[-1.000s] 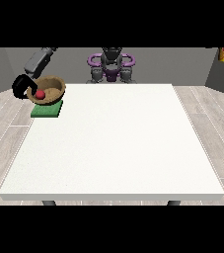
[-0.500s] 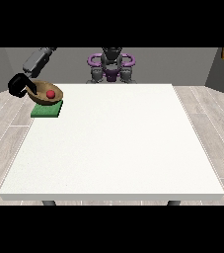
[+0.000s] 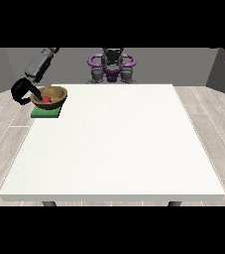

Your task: Pick the cup and pour the ball into the bowl, then pick the bowl and place it on the pad

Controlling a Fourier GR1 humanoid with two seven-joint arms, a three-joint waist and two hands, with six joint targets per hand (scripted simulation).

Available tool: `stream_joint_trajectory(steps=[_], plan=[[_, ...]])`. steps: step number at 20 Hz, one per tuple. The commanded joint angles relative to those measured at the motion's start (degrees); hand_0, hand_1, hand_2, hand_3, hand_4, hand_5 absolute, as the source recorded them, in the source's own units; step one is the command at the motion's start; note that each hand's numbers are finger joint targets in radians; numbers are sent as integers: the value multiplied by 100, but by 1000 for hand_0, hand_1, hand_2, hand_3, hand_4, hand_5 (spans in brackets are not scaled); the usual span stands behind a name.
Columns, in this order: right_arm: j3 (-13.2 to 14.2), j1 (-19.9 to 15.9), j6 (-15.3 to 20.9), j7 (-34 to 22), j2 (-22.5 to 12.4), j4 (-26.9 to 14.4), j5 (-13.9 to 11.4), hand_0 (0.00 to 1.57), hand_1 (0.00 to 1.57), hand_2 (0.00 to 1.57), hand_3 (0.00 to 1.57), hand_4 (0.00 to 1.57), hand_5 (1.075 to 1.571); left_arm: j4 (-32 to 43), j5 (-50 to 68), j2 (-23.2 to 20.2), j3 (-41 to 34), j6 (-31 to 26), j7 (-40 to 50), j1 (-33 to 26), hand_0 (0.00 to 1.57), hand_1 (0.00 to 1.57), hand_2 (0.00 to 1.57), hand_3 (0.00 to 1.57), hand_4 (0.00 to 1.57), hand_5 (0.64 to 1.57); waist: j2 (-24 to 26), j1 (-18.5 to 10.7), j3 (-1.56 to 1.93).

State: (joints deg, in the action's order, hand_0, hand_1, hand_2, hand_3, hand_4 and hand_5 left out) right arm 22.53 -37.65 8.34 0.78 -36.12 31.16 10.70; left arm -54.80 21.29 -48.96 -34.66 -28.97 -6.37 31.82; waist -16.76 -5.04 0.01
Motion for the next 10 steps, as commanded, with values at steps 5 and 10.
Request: stream_joint_trajectory(steps=[5,10], plan=[[-305,-14,-380,11,1,-444,-281,0,0,0,0,0,1400,-721,155,414,338,248,399,0,0,0,0,0,1190,1569,236,-138,9],[-514,-187,-689,-654,-393,5,-385,0,0,0,0,200,1375,-342,-211,696,511,428,159,-415,0,0,0,0,1190,1569,958,154,-4]])
